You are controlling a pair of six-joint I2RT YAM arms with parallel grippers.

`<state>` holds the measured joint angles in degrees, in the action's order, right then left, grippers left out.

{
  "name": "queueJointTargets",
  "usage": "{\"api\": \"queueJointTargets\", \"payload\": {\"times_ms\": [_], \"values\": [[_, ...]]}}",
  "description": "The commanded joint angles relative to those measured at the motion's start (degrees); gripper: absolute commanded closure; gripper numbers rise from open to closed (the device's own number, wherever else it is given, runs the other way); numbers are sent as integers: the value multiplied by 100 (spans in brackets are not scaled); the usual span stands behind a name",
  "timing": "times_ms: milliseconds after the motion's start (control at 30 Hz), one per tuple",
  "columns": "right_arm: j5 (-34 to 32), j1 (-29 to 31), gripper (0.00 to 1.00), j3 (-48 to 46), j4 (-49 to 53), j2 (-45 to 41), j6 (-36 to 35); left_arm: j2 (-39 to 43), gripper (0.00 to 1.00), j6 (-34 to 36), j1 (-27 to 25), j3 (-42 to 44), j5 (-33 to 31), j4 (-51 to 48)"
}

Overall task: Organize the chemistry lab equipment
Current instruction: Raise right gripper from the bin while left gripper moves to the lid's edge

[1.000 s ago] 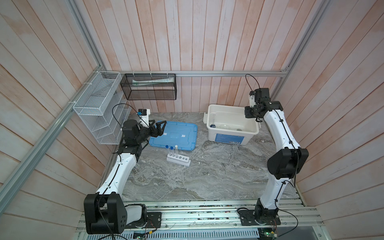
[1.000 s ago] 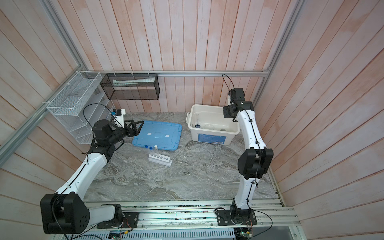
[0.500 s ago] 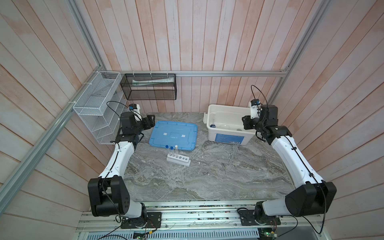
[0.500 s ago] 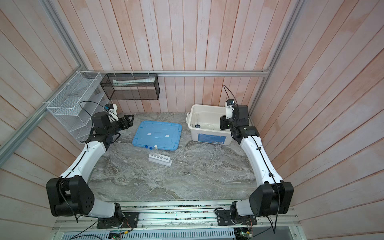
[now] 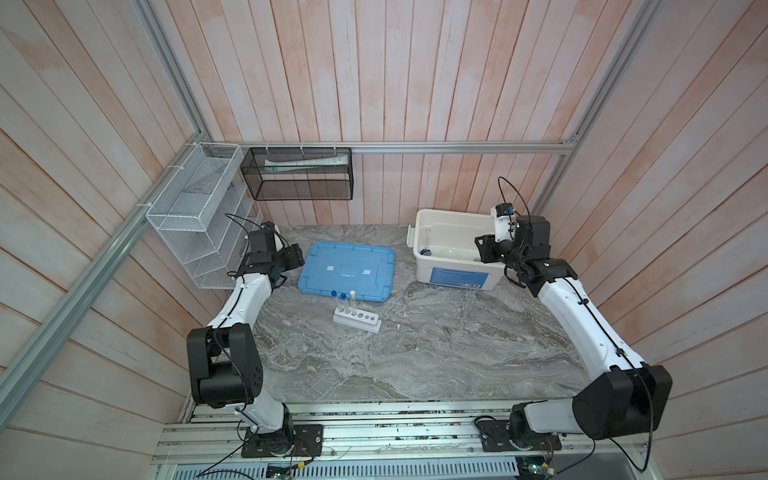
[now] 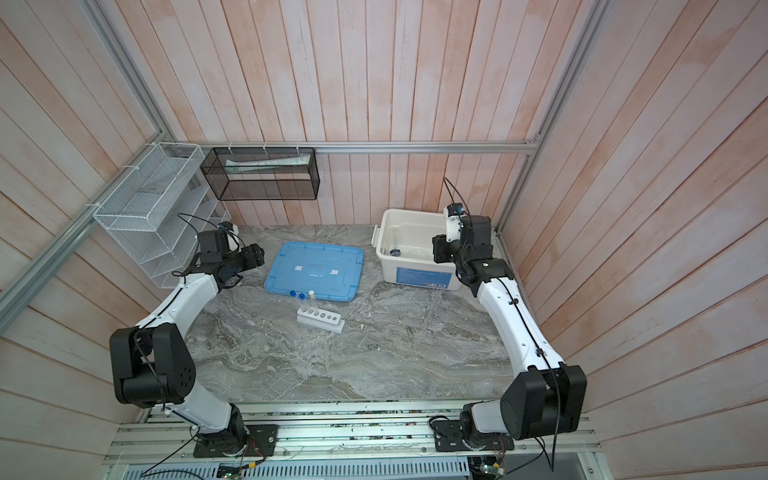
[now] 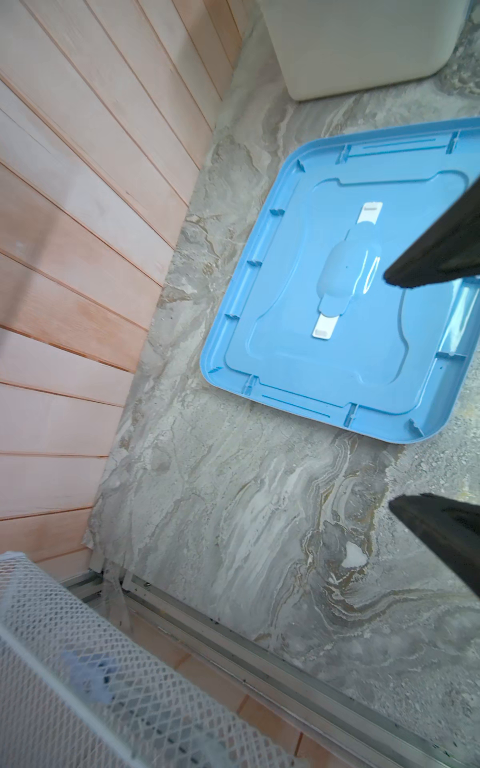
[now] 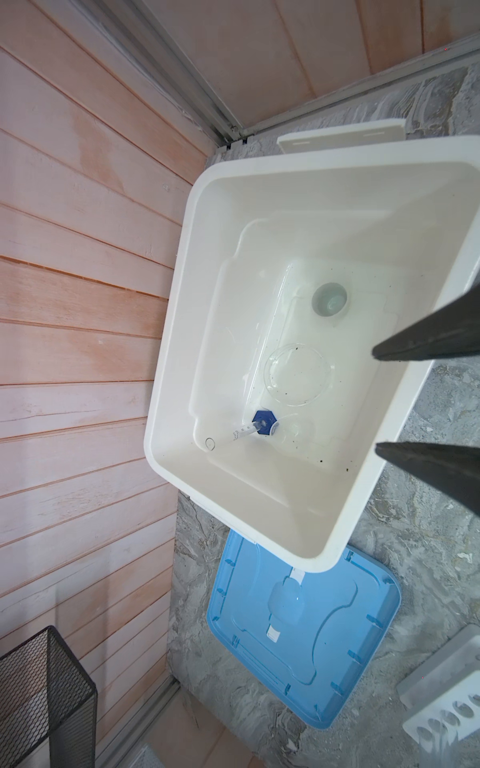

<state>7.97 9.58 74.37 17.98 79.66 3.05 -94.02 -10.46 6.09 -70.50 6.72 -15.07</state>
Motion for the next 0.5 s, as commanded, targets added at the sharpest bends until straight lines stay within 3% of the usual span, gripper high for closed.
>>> {"api": "queueJointTargets", "payload": {"times_ms": [0,467], "values": [[74,74,66,-132,-88,39,82,-123,20,233,7,32,-203,-298],[162,137,66,-246,-152,213,108,-618,28,488,6,368,-112,-631]]}}
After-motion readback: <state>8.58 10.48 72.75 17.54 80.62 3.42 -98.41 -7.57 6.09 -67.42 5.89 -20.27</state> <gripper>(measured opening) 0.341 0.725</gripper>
